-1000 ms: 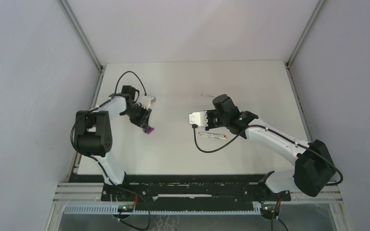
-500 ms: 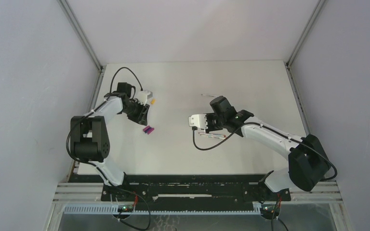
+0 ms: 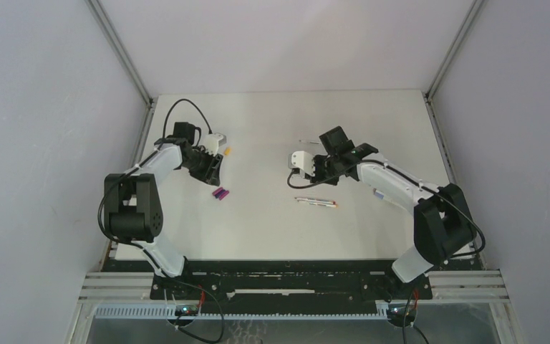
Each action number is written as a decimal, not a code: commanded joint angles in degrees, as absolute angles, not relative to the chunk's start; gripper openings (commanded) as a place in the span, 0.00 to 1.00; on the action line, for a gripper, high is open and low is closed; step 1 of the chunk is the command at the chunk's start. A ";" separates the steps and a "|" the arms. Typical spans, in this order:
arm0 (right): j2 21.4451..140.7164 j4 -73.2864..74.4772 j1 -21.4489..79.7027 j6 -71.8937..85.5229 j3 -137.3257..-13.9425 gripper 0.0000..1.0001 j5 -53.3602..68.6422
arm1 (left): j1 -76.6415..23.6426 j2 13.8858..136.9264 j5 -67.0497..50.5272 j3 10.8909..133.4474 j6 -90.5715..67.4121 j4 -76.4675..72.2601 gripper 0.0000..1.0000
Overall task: Open the pen caps
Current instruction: Place the pen cap at the center of the board, then place the pen at the center of the board.
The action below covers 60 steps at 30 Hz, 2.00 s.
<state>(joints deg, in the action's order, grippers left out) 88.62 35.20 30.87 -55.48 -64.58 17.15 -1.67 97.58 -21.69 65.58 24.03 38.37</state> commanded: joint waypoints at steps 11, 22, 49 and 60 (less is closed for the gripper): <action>97.49 42.28 26.44 -46.54 -73.19 0.00 21.67 | -1.10 94.36 -23.29 65.32 22.86 36.70 0.58; 102.66 43.43 25.46 -44.06 -75.46 0.00 21.72 | -1.06 92.69 -23.00 63.84 23.04 34.97 1.00; 111.82 52.17 17.15 -45.32 -81.10 0.06 40.92 | -1.14 93.62 -22.41 63.90 22.70 34.52 1.00; 116.10 56.43 16.96 -47.95 -83.03 0.10 42.47 | -1.14 93.53 -22.50 63.81 22.76 34.65 1.00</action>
